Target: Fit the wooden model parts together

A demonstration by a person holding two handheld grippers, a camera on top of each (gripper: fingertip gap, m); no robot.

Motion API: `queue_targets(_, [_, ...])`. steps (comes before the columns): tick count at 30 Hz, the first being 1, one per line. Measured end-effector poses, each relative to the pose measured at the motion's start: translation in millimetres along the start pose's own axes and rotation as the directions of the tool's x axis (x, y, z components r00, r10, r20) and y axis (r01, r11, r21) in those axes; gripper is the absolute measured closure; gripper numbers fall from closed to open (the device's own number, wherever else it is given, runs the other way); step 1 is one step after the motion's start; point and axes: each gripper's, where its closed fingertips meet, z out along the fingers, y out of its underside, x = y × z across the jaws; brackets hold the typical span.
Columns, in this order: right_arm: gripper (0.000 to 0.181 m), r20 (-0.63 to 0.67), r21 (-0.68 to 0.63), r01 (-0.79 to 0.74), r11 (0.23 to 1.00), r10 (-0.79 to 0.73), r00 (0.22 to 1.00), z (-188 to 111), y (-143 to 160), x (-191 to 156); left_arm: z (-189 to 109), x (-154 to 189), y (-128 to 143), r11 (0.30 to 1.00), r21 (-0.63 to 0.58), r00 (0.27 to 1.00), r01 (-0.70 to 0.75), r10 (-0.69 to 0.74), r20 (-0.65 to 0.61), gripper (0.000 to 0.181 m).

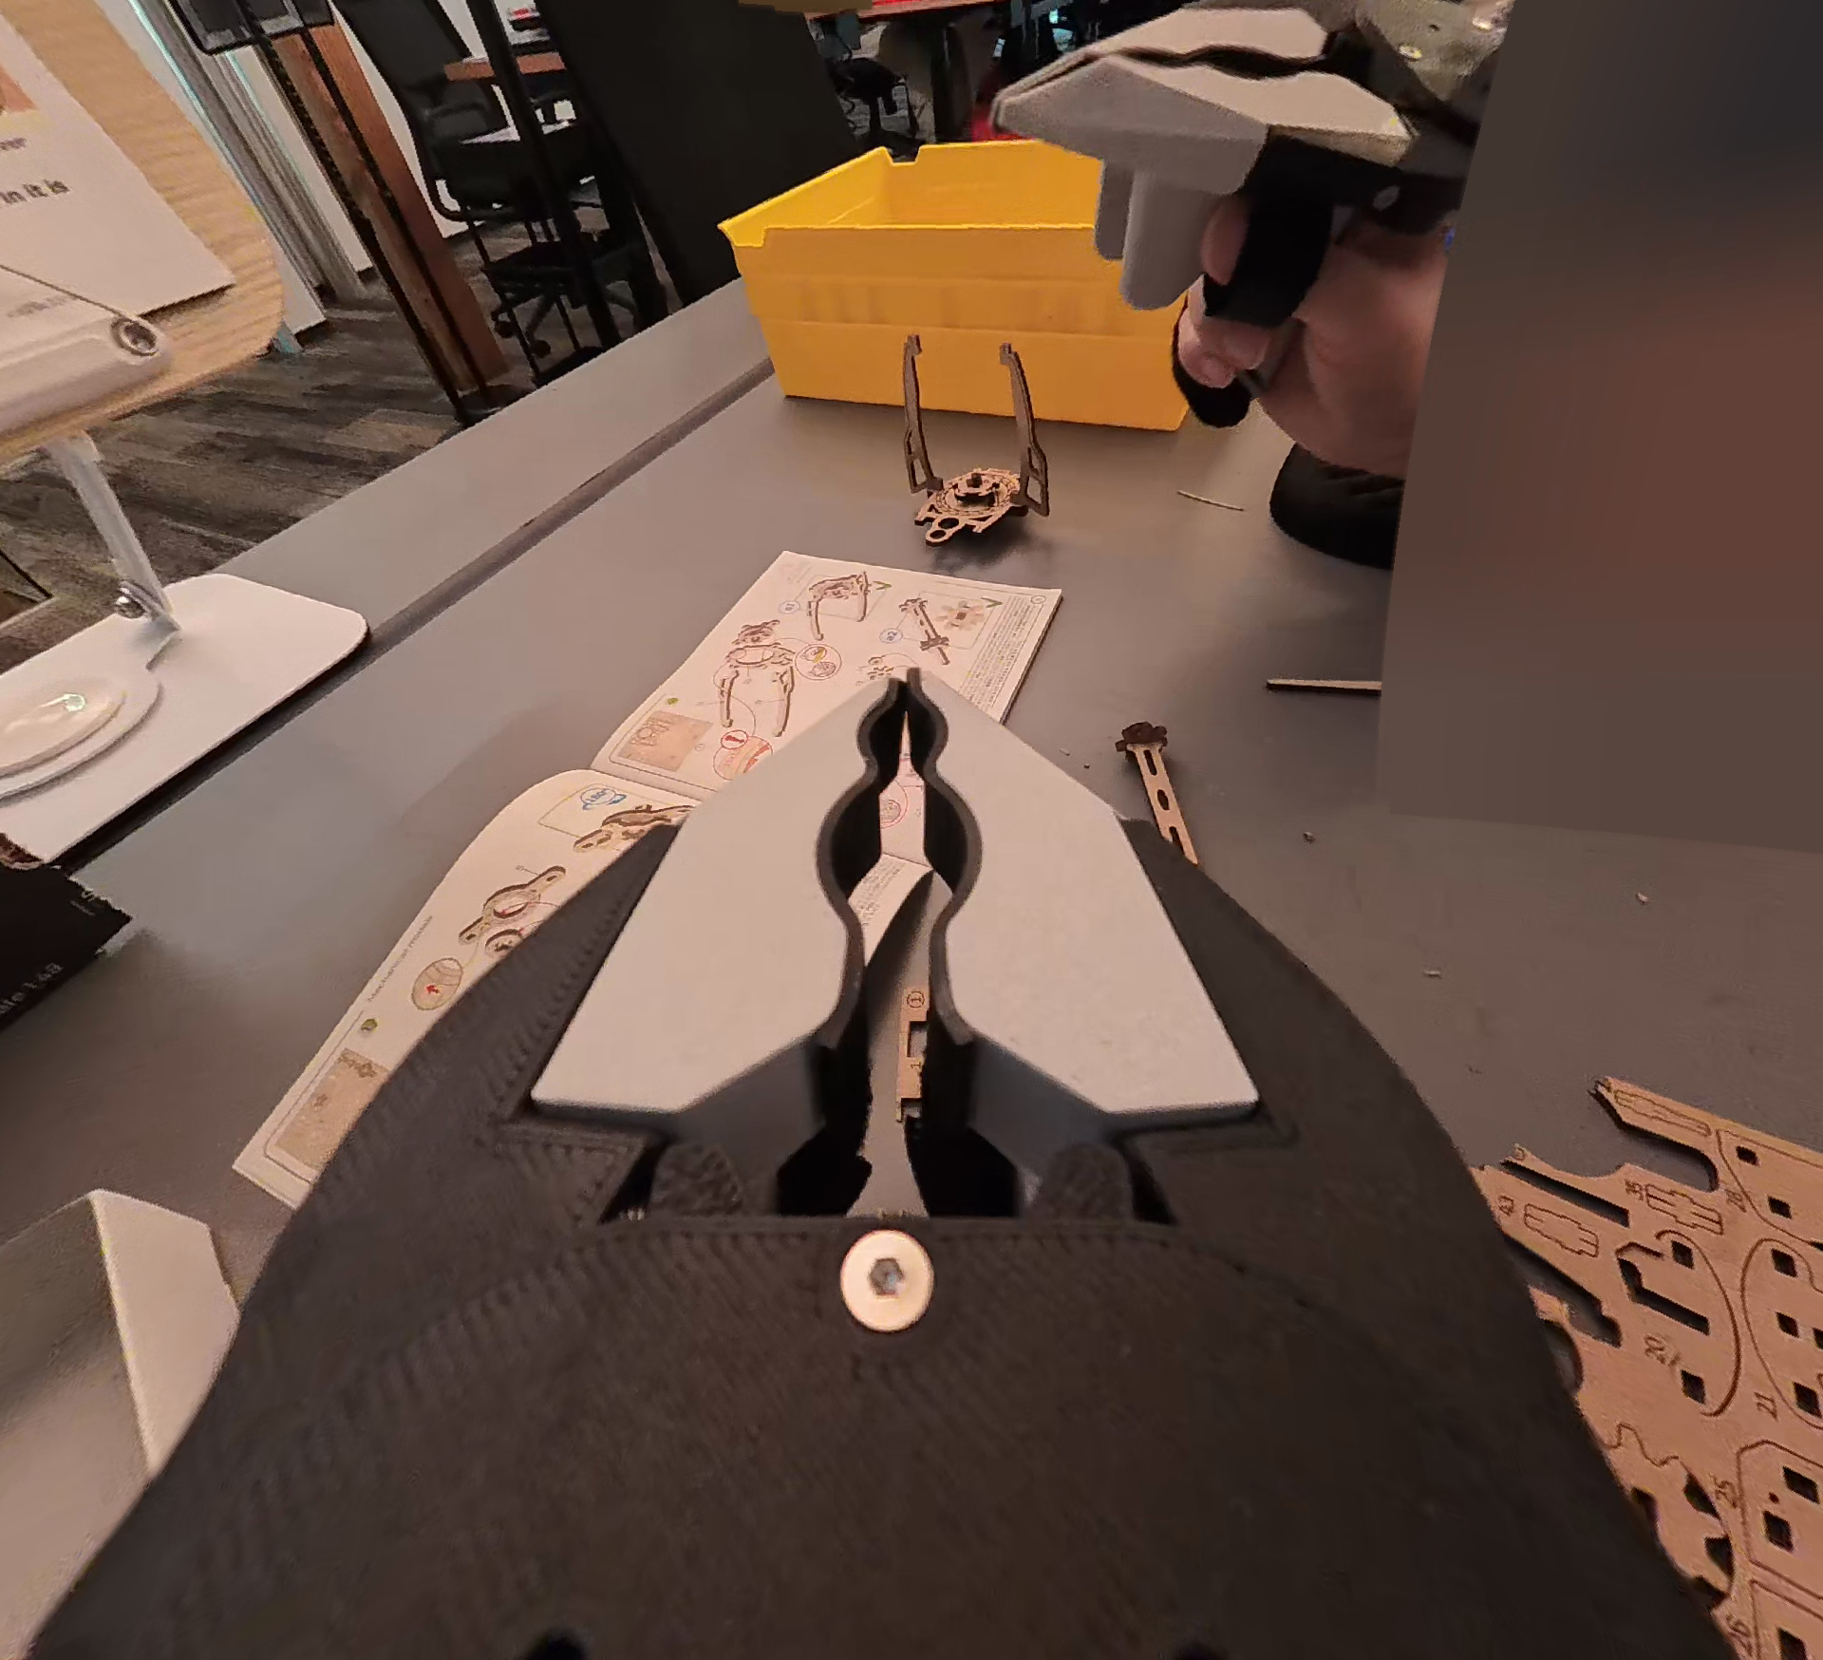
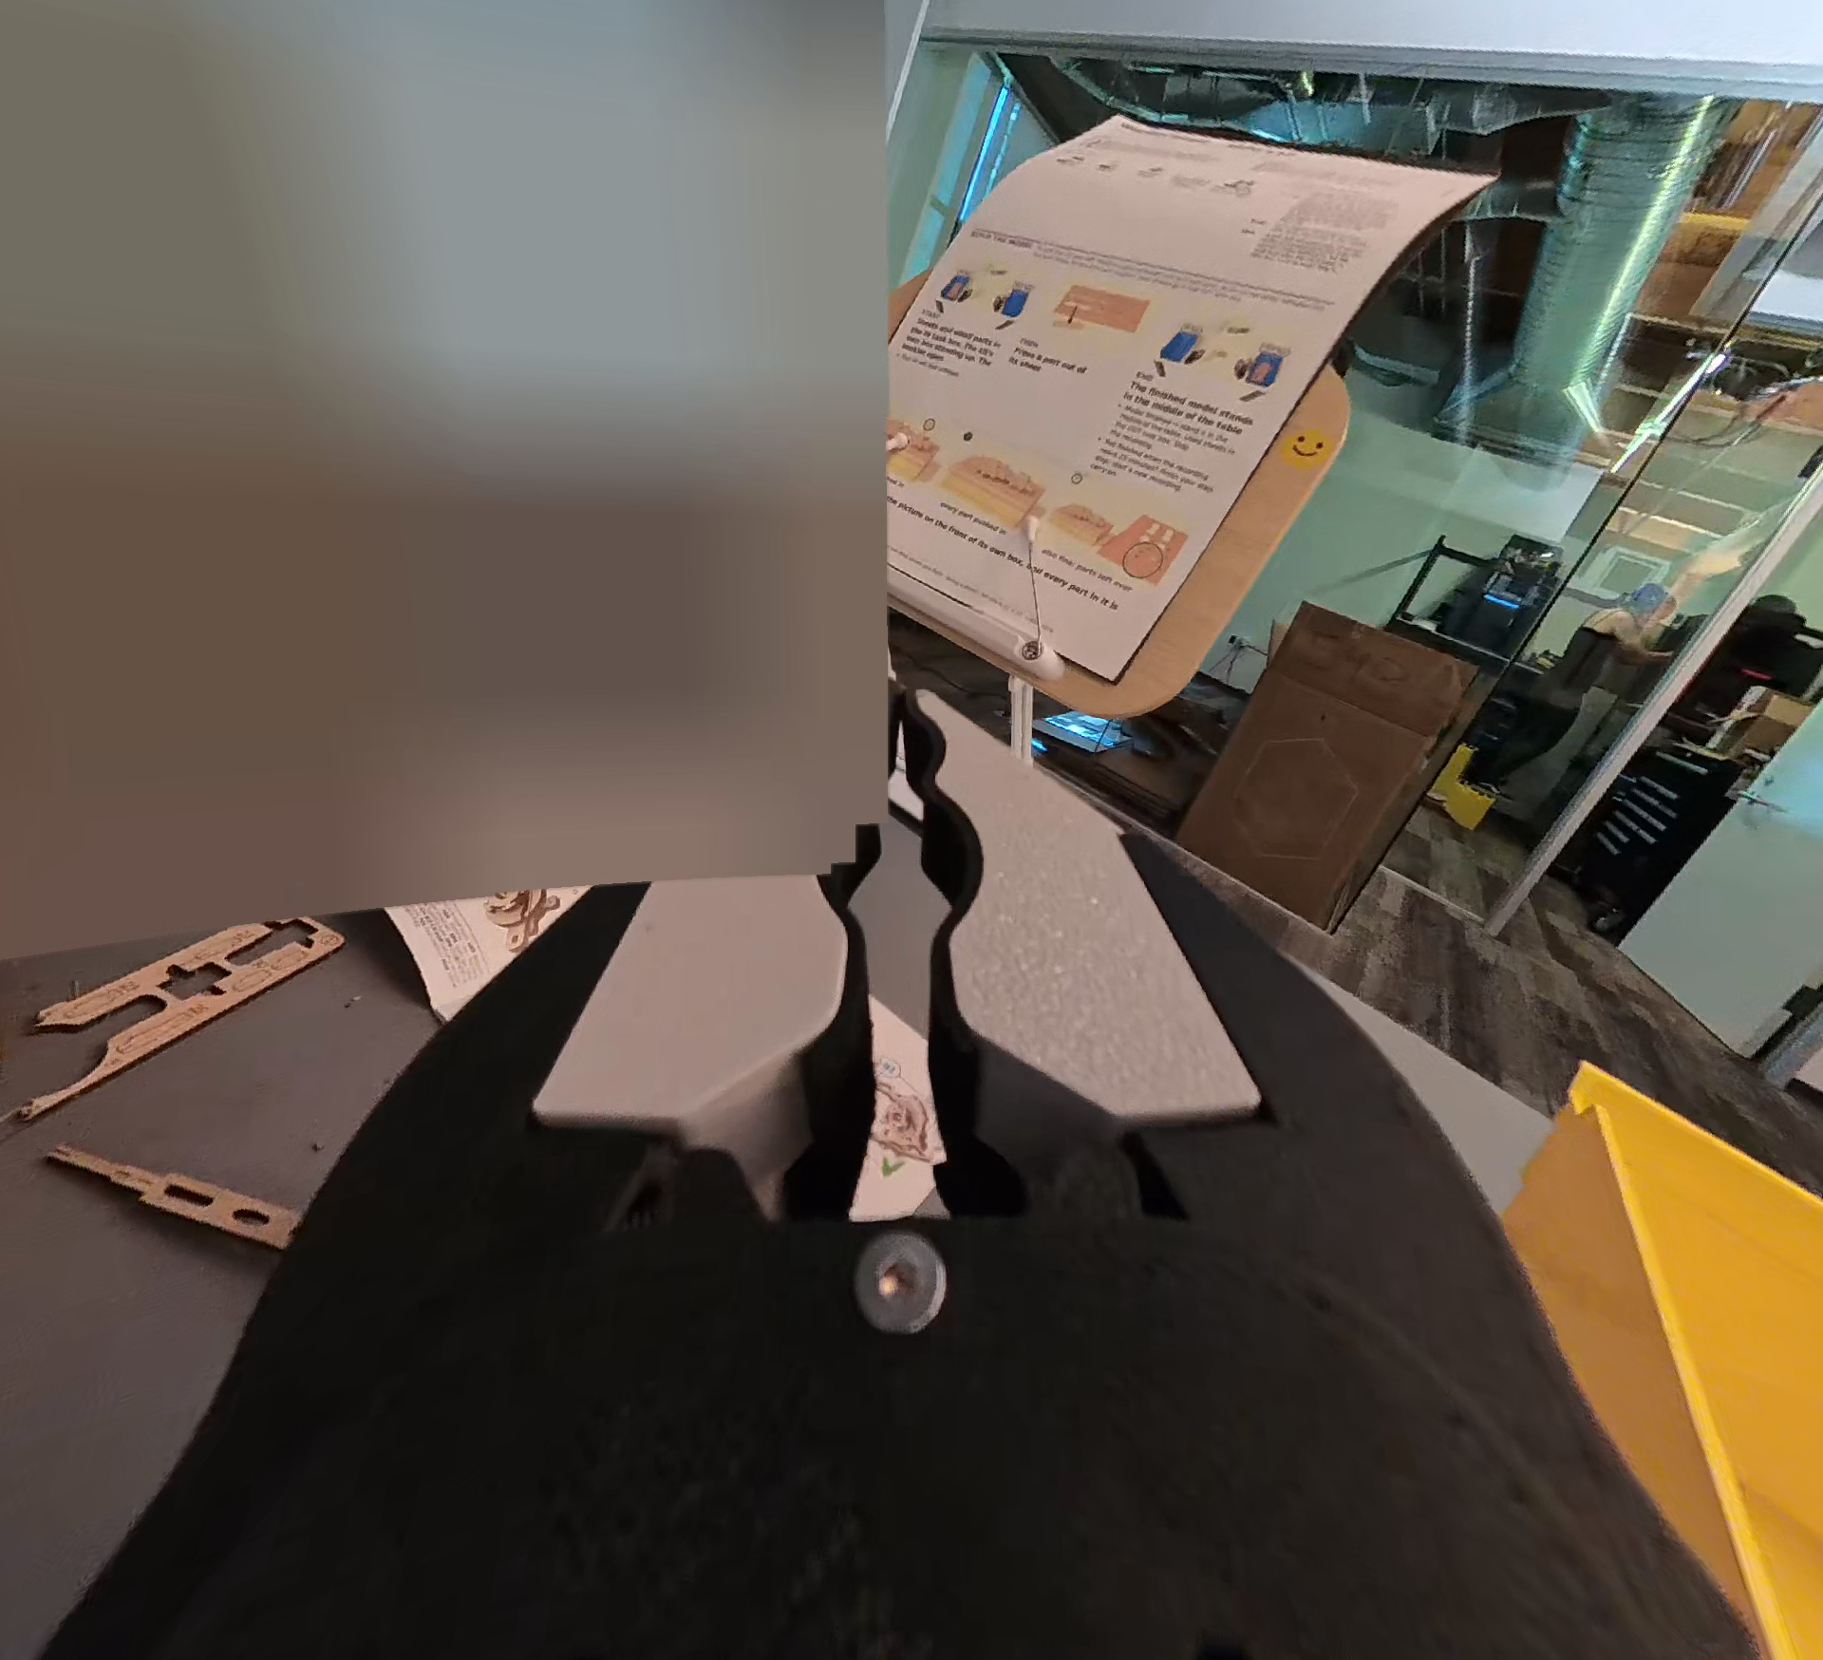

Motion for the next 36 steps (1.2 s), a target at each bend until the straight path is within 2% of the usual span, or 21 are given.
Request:
queue_targets(5, [0.181,0.030,-0.021,0.085,0.996,-0.084,0.996,1.7,4.4,-10.3,-2.6,-2.5,-4.3,0.999,0.032,1.000,0.023,-0.023,0.005,0.181])
queue_targets(12, [0.181,0.094,-0.053,0.065,0.996,-0.060,0.994,6.2,13.4,-20.0,0.0,2.3,-0.8,1.000,0.018,1.000,0.016,-0.016,-0.016,0.181])
queue_targets(19, [0.181,0.190,-0.247,0.046,0.968,0.002,0.982,15.3,52.9,-34.2,8.1,12.6,13.2,0.997,-0.060,0.998,-0.040,0.037,-0.050,0.181])
queue_targets(28, [0.181,0.154,-0.332,-0.044,0.942,0.100,0.983,16.2,70.1,-25.8,13.3,25.6,20.4,0.993,-0.100,0.994,-0.060,0.050,-0.101,0.181])
queue_targets(36, [0.179,0.147,-0.378,-0.130,0.917,0.198,0.969,15.9,80.9,-23.8,15.8,30.4,21.0,0.988,-0.106,0.990,-0.111,0.101,-0.097,0.181])
